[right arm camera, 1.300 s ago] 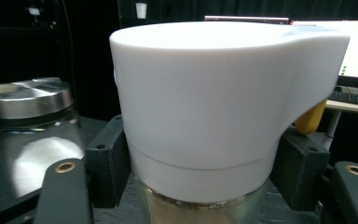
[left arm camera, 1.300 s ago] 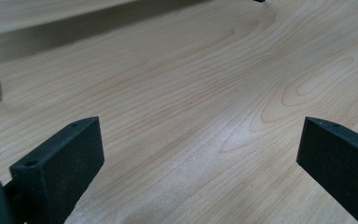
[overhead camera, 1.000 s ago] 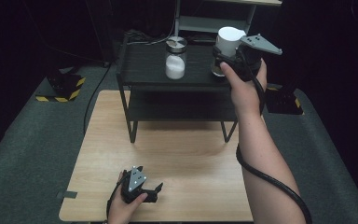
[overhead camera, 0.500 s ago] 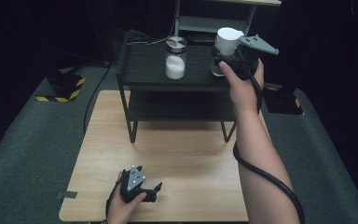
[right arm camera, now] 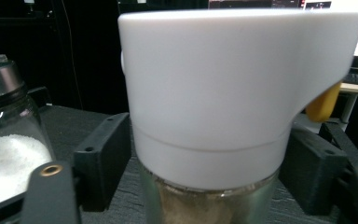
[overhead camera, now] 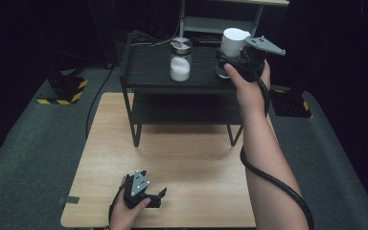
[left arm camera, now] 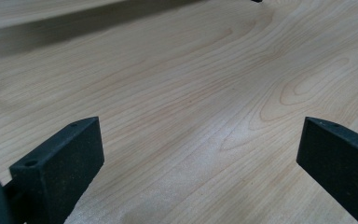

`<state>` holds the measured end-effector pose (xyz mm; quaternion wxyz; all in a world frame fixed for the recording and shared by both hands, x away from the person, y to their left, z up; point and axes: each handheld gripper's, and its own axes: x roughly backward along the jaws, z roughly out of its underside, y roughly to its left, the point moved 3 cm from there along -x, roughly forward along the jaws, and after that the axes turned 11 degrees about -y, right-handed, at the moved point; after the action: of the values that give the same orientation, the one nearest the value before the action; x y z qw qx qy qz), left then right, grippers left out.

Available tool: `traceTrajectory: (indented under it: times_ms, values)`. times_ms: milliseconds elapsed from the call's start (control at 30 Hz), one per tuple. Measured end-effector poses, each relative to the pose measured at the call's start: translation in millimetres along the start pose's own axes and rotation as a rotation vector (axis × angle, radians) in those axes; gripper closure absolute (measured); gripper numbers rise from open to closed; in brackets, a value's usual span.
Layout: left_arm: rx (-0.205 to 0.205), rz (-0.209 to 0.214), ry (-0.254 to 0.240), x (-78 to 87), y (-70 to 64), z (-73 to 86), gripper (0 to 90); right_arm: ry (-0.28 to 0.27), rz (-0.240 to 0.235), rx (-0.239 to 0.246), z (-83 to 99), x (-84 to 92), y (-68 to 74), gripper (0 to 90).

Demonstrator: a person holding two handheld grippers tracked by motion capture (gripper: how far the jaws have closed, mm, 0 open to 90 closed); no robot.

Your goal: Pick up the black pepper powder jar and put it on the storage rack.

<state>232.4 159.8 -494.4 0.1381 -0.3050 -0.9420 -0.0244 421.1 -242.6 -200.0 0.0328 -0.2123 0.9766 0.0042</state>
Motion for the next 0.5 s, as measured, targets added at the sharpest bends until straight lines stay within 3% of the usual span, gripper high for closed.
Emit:
traceTrajectory:
  times_ms: [233,500]
  values:
    - [-0.007,0.000,0.000,0.1,-0.8,0.0,0.9,-0.031,-0.014,0.006,6.9,6.2,1.3,3.3]
    - [-0.011,0.005,0.001,0.3,-1.0,-0.2,0.8,-0.056,-0.014,0.015,11.8,20.8,0.0,0.2]
